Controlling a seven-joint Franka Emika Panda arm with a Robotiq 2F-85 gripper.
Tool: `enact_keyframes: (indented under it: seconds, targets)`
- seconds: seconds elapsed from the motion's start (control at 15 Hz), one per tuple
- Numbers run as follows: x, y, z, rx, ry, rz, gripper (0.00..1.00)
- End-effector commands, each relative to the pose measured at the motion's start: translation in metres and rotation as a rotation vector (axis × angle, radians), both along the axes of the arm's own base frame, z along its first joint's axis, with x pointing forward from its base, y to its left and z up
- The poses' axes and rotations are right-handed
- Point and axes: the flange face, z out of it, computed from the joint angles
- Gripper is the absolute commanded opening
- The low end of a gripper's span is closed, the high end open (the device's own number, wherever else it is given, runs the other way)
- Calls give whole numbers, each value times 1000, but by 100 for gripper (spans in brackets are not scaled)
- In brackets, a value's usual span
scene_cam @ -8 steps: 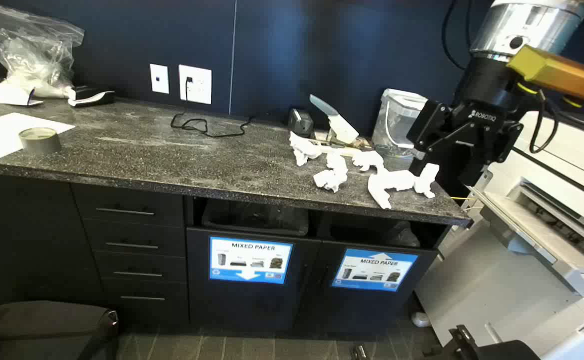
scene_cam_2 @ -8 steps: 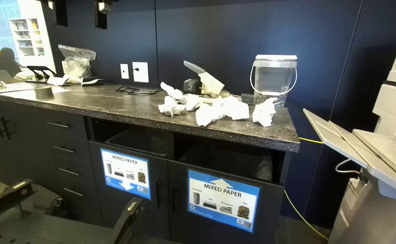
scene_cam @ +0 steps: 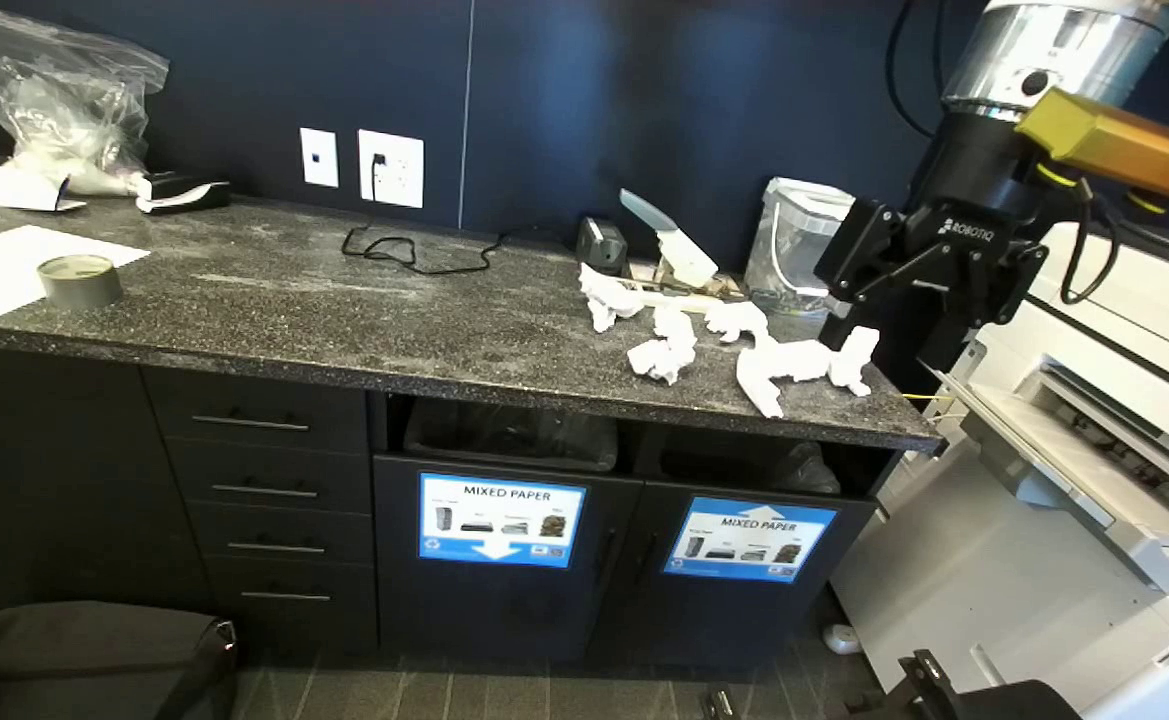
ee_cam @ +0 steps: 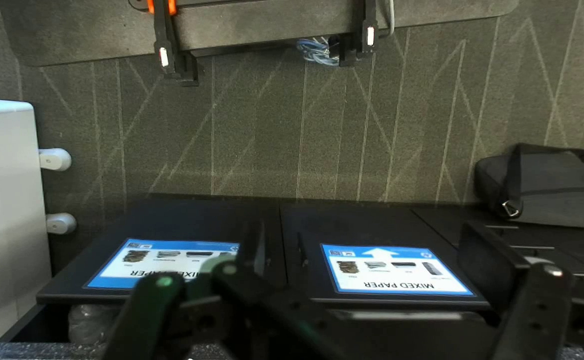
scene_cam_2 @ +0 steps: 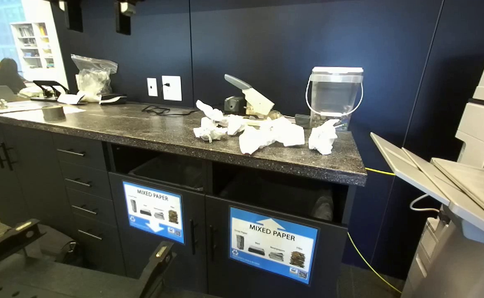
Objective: Put the tissues in the rubbish bin.
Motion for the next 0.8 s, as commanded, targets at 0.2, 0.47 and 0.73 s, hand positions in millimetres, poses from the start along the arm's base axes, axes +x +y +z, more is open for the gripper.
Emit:
enact_keyframes:
  seconds: [0.2,0.47,0.73]
  targets:
    - [21,-17,-25,-25,-4,-21,100]
    - [52,-37,-57,-73,-57,-34,100]
    - [92,-58,-92,-116,-141,-23,100]
